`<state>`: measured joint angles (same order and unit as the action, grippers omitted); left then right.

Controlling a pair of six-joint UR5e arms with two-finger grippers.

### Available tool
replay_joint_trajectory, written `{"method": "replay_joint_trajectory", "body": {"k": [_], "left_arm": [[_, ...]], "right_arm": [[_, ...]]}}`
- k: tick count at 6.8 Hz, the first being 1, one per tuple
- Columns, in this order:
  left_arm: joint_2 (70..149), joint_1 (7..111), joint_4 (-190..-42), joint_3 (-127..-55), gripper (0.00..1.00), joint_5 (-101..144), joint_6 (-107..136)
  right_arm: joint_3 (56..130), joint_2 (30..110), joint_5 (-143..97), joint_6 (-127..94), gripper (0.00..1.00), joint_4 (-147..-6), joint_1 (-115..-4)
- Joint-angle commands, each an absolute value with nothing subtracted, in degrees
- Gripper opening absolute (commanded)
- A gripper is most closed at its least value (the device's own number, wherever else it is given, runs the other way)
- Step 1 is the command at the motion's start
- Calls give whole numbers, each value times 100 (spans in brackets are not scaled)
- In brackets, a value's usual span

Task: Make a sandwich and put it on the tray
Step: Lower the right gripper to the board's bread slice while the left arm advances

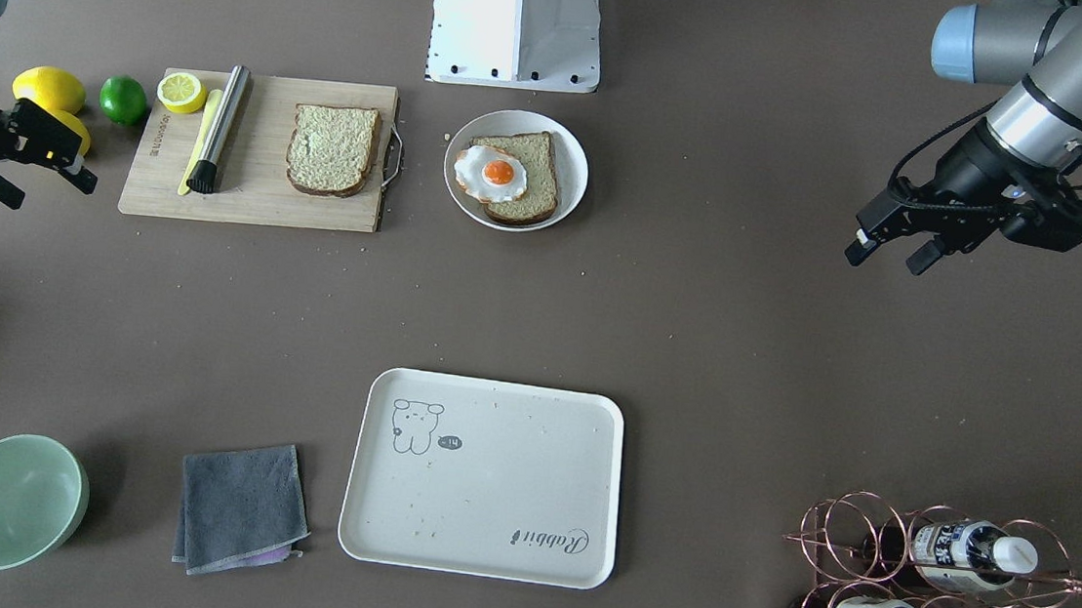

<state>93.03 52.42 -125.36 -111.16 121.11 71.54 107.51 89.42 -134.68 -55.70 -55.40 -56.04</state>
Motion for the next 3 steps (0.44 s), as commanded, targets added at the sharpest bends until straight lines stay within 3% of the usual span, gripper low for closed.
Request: {"method": "replay_joint_trajectory", "body": {"k": [1,3], "left_arm": [[9307,4678,-12542,-11294,97,11683,7635],[9308,4500,-12533,-11347,97,11435,7682]], "right_arm": [[10889,8947,-12834,-6221,100,-5238,-4600],[11090,8878,-12115,-6939,100,-5229,-3767]]}}
